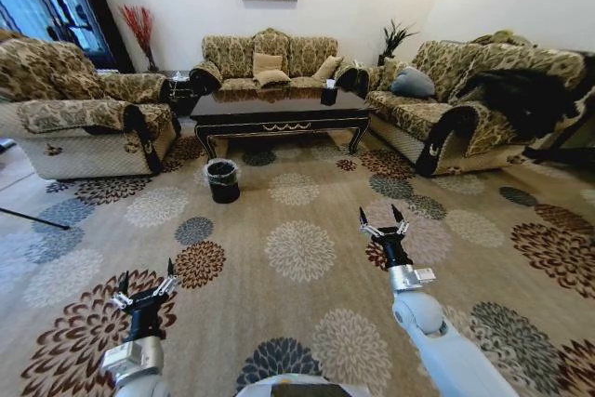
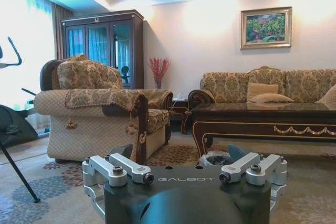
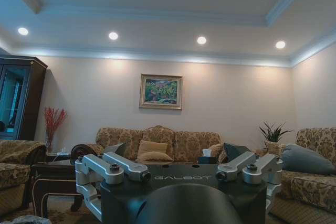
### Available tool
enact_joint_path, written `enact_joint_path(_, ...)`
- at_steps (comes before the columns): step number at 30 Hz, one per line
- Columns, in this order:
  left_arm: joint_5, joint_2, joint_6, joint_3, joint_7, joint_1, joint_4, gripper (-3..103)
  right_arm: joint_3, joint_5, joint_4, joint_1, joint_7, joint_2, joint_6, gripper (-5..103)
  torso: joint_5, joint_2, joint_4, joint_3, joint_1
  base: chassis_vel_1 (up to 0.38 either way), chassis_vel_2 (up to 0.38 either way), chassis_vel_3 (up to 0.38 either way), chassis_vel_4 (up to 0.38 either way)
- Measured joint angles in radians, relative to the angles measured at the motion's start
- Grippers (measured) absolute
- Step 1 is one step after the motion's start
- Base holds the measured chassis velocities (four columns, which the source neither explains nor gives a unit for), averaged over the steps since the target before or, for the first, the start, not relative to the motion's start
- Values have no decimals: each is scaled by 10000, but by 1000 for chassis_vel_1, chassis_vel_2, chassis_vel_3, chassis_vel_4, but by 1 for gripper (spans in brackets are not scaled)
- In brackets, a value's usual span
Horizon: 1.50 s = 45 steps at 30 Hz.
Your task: Move to the front of the table and pick up the trash from the floor, then place it into the trash bin.
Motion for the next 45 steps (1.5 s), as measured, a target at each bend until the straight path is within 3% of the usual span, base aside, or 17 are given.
enact_joint_path(45, 0, 0, 0, 0, 0, 0, 0, 100, 0, 0, 0, 0, 0, 0, 0, 100, 0, 1840, 0, 1097, 739, 0, 0, 0, 0)
